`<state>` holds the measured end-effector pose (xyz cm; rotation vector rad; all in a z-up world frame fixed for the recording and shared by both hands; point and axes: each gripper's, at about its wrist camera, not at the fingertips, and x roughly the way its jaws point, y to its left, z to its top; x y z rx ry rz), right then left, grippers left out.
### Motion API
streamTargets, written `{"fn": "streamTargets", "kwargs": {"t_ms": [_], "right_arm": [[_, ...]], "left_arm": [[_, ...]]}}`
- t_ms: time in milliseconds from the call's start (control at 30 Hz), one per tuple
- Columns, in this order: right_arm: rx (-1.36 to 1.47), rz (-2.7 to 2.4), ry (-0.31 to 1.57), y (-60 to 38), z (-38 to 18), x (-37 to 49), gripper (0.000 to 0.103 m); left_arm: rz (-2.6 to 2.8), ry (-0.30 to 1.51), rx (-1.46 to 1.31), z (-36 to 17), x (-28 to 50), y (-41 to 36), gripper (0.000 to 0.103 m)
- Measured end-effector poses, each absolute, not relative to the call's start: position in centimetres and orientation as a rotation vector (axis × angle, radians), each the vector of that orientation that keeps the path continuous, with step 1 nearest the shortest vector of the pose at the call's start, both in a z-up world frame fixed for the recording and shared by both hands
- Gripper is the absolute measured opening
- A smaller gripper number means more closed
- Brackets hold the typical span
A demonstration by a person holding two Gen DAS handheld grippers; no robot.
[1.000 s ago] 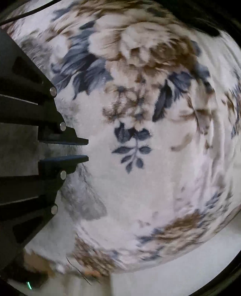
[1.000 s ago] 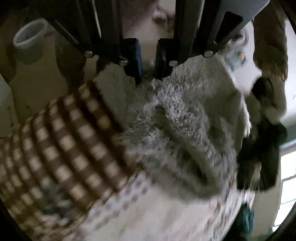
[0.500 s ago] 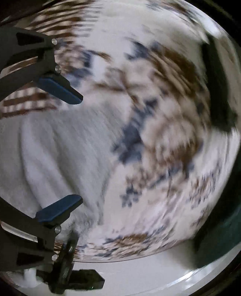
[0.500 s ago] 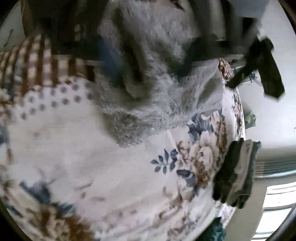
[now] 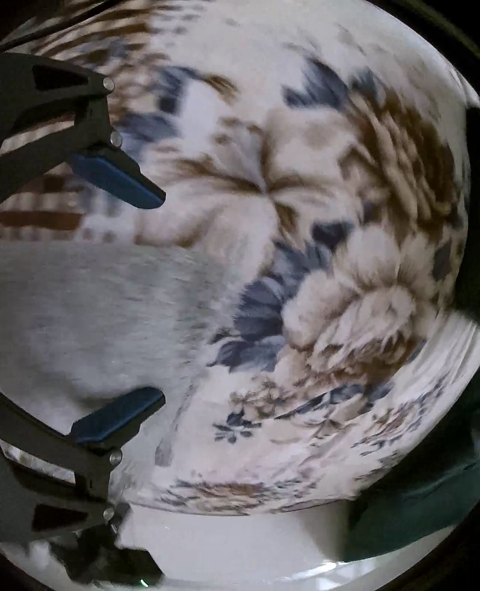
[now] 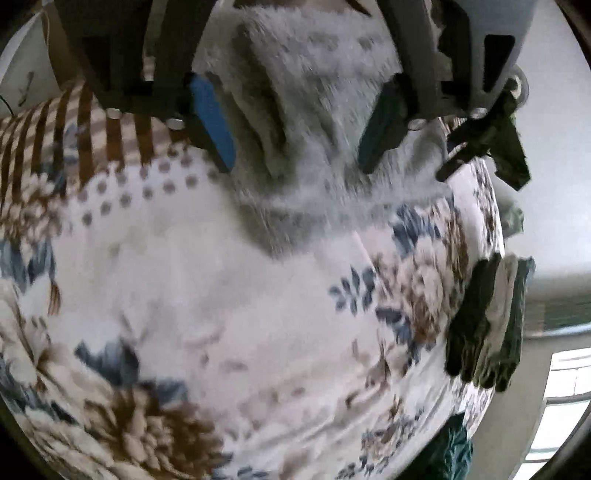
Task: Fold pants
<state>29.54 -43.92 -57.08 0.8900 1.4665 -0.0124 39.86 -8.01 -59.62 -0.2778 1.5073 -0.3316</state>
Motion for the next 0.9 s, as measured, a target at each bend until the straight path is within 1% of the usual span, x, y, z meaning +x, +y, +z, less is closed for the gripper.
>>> {"fn": "streamTargets", "kwargs": {"t_ms": [33, 67, 100, 133, 167, 233, 333, 400, 433, 467, 500, 533, 567, 633, 700, 833, 867, 900], "right_arm": [[0.895, -0.002, 1.473, -43.9, -57.5, 30.0, 0.077], [0.887, 0.027, 1.525, -43.3, -58.8, 31.0, 0.077], [0.881, 0.041, 1.555, -42.8, -59.7, 31.5, 0.061], [0.870, 0.038, 1.558, -42.3, -60.2, 31.8, 0.043], [0.808, 0.023, 1.573, -41.8, -60.6, 32.3, 0.036], [0.785, -0.031, 1.529, -42.2, -60.7, 32.5, 0.036], [0.744, -0.029, 1.565, -41.7, -62.2, 33.0, 0.038], [0.731, -0.004, 1.584, -41.2, -62.3, 33.4, 0.052], [0.757, 0.009, 1.580, -41.5, -61.5, 33.2, 0.055], [0.793, 0.014, 1.556, -42.0, -60.4, 32.7, 0.064], [0.824, 0.014, 1.522, -42.4, -59.6, 32.1, 0.067], [0.863, 0.010, 1.470, -43.2, -57.9, 30.7, 0.073], [0.886, 0.004, 1.441, -43.5, -56.8, 29.3, 0.075], [0.930, -0.019, 1.426, -43.7, -55.3, 26.1, 0.075], [0.981, -0.018, 1.446, -43.2, -55.2, 23.2, 0.075], [1.106, -0.023, 1.516, -40.9, -57.9, 18.9, 0.075], [1.122, -0.019, 1.518, -40.3, -58.7, 18.4, 0.070], [1.124, -0.023, 1.521, -39.9, -59.3, 18.0, 0.038]], "left_arm": [[-0.355, 1.509, -0.254, -60.1, 40.2, -8.6, 0.059], [-0.377, 1.515, -0.236, -60.5, 40.4, -8.9, 0.044], [-0.387, 1.509, -0.207, -60.7, 40.5, -9.3, 0.041], [-0.388, 1.500, -0.191, -60.8, 40.6, -9.3, 0.035], [-0.392, 1.502, -0.191, -61.0, 40.6, -9.2, 0.033], [-0.383, 1.520, -0.252, -62.0, 41.2, -8.0, 0.032], [-0.357, 1.563, -0.418, -63.6, 41.9, -6.0, 0.034], [-0.351, 1.572, -0.457, -63.1, 41.7, -5.6, 0.039], [-0.352, 1.572, -0.465, -62.4, 41.4, -5.4, 0.042], [-0.354, 1.569, -0.465, -61.5, 41.0, -5.2, 0.046], [-0.348, 1.561, -0.456, -60.8, 40.7, -5.2, 0.052], [-0.338, 1.541, -0.434, -59.9, 40.3, -5.1, 0.069], [-0.331, 1.510, -0.406, -58.7, 39.6, -5.0, 0.082], [-0.335, 1.476, -0.371, -56.9, 37.8, -4.9, 0.083], [-0.345, 1.482, -0.371, -56.5, 36.8, -4.8, 0.083], [-0.352, 1.545, -0.311, -58.0, 35.4, -6.6, 0.083], [-0.347, 1.560, -0.296, -58.7, 35.3, -7.1, 0.083], [-0.344, 1.567, -0.280, -59.1, 35.2, -7.2, 0.083]]}}
